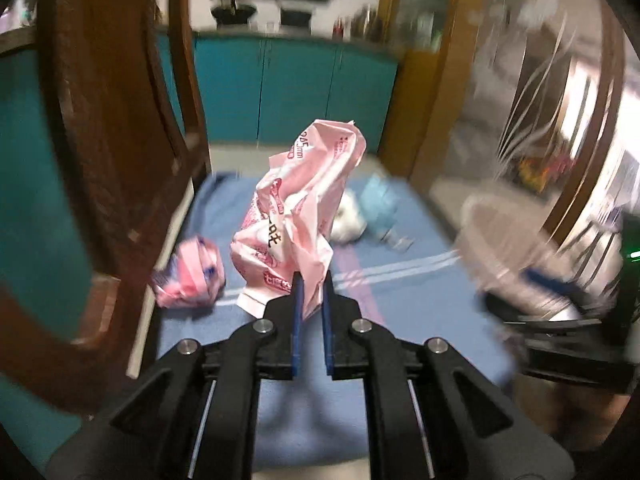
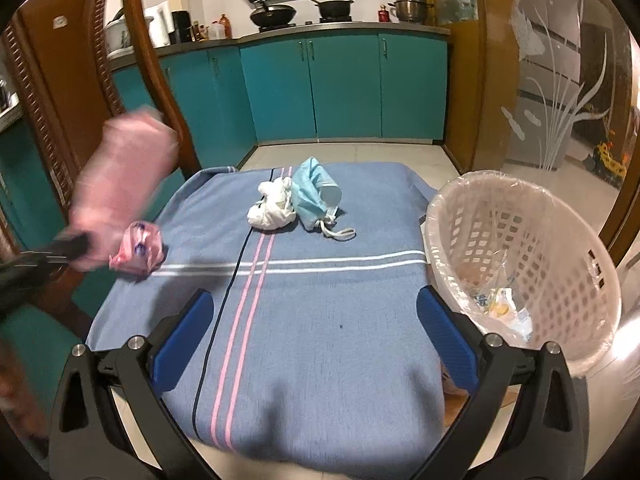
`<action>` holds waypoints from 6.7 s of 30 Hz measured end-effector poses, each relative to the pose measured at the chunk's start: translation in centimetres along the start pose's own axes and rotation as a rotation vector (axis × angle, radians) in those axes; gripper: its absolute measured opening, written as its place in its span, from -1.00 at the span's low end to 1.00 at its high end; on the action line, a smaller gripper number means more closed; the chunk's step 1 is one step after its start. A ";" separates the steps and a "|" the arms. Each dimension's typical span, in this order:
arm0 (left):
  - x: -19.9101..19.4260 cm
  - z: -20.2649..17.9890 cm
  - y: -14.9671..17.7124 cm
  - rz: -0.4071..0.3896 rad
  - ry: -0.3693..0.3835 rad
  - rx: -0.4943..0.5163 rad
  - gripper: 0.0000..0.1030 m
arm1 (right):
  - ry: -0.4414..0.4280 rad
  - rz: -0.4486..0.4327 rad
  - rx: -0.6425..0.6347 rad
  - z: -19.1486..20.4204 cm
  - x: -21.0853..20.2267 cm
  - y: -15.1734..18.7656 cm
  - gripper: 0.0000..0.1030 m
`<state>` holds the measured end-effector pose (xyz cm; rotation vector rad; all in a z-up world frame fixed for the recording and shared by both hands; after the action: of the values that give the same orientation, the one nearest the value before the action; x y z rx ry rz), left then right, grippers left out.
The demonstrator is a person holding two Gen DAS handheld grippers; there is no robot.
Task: Collect trash
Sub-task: 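Grasp the large pink wrapper bag with the left tool and lift it, then grasp the blue face mask with the right tool and lift it, then carry the blue mask into the wastebasket with the right tool while the left tool drops the pink bag there, then grasp the small pink wrapper with the left tool while the right tool grasps the white tissue, then carry the white tissue to the wastebasket with the right tool while the left tool drops the pink wrapper there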
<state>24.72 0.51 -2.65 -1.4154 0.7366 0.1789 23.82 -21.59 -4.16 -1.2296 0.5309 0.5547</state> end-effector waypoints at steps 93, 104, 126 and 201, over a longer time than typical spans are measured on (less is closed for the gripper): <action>4.5 -13.2 1.7 0.122 0.188 0.124 -0.80 | -0.022 -0.544 0.617 -20.8 -15.6 -6.7 0.77; 13.8 -28.0 -7.7 0.141 0.239 0.149 0.77 | -0.056 -0.514 0.715 -22.6 -15.5 -6.2 0.77; 9.9 4.2 3.9 0.208 -0.741 -0.234 0.77 | -0.137 -0.337 0.526 -14.0 -10.5 -5.8 0.77; 1.0 0.8 2.9 0.060 -0.152 -0.038 -0.20 | -0.036 -0.034 0.003 0.7 -3.9 2.2 -0.36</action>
<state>24.24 1.51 -5.61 -1.3992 0.6533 0.3455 19.54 -20.82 -3.02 -1.2218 0.4796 0.5456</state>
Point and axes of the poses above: each gripper's, at about its wrist camera, not at the fingertips, and x roughly the way its jaws point, z to its left, y to its underside, the point moved 7 cm from there along x, roughly the way its jaws point, and after that the axes turned 10 degrees about x, right-handed, at the moved point
